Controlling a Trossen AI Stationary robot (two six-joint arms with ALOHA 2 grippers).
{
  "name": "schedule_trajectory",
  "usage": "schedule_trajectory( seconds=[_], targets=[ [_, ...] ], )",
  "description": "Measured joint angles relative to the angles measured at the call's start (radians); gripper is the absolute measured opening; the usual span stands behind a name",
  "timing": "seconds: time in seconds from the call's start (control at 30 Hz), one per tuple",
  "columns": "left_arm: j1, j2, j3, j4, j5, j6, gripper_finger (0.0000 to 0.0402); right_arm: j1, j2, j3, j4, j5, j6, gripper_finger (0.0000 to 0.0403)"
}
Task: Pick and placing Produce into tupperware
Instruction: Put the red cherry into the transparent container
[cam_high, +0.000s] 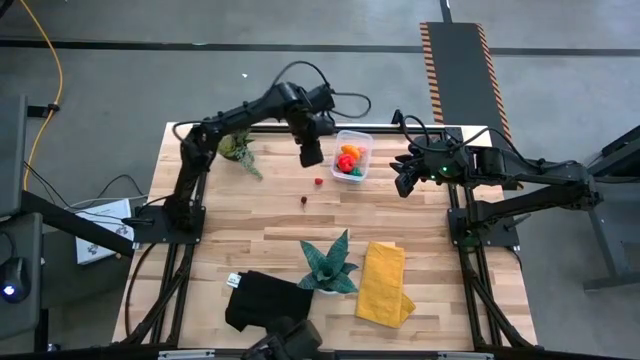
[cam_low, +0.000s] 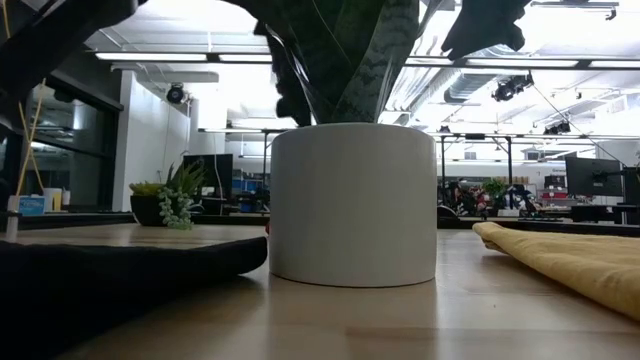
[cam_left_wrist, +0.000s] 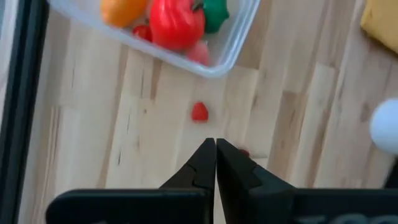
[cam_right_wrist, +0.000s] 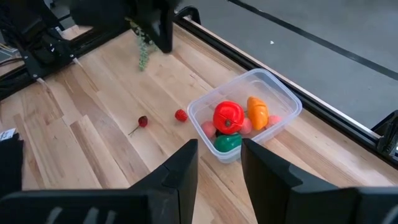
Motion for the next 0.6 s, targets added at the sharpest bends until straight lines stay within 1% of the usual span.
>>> schedule_trajectory(
  seconds=[0.07,0.2,0.33,0.5,0.6],
  targets=[
    [0.019,-0.029,0.000,-0.038,0.002,-0.001,0.0001,0.000,0.000,0.000,0.008,0.003,0.000,0.0113],
    [0.066,-0.071,0.000,-0.065,0.021,-0.033,0.0002,0.000,0.000,0.000,0.019,0.004,0.000,0.0113],
    [0.110,-0.103,0.000,-0.114,0.072,-0.040,0.0001,0.000,0.002,0.000,0.022,0.004,0.003,0.0113],
    [0.127,-0.149,-0.032,-0.152,0.134,-0.044,0.0001,0.000,0.002,0.000,0.022,0.004,0.003,0.0113],
    [0.126,-0.195,-0.069,-0.164,0.142,-0.039,0.0002,0.000,0.002,0.000,0.023,0.011,0.008,0.0113]
  ],
)
